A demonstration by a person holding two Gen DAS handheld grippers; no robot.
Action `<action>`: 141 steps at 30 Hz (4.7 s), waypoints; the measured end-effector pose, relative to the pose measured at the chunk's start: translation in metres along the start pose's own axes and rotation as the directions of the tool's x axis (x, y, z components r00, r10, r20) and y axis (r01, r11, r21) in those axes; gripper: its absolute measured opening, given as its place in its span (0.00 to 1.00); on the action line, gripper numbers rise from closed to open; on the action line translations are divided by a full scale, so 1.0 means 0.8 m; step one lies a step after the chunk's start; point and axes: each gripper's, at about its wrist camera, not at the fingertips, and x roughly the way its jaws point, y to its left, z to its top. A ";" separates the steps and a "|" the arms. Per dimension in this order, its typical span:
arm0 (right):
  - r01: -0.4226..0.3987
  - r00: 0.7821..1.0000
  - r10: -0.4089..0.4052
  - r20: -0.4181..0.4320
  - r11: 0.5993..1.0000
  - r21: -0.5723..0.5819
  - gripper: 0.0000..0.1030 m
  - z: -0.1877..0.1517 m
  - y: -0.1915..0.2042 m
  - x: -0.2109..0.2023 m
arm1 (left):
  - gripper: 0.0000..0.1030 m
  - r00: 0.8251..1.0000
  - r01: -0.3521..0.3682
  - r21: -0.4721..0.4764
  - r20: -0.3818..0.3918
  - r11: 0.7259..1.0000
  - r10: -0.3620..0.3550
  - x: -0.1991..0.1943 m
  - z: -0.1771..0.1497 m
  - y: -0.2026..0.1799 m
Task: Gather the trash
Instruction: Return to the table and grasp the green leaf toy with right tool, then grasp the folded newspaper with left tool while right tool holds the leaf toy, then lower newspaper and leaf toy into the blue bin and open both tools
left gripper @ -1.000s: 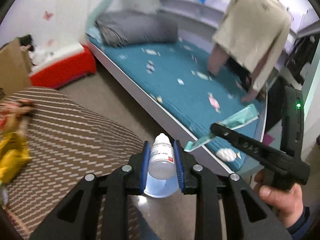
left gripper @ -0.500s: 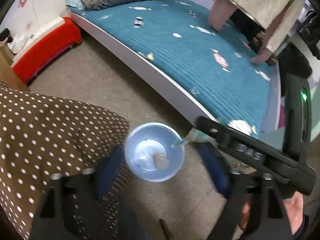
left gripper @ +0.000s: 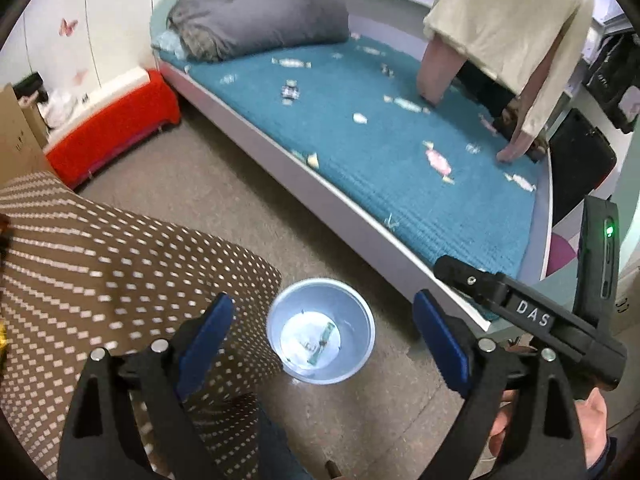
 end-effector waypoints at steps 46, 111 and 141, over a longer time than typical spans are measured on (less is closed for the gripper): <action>-0.361 0.931 0.290 -0.222 0.633 -0.685 0.94 -0.233 0.450 -0.071 | 0.88 0.850 -0.309 -0.441 0.270 0.843 0.452 -0.345 -0.214 0.290; -0.385 0.910 0.390 -0.144 0.659 -0.646 0.21 -0.159 0.376 -0.113 | 0.04 0.819 -0.204 -0.356 0.449 0.912 0.358 -0.377 -0.159 0.290; -0.111 0.993 0.120 0.024 0.968 -0.227 0.21 0.028 0.081 -0.038 | 0.04 0.972 0.130 -0.079 0.205 0.988 -0.111 -0.125 0.005 0.036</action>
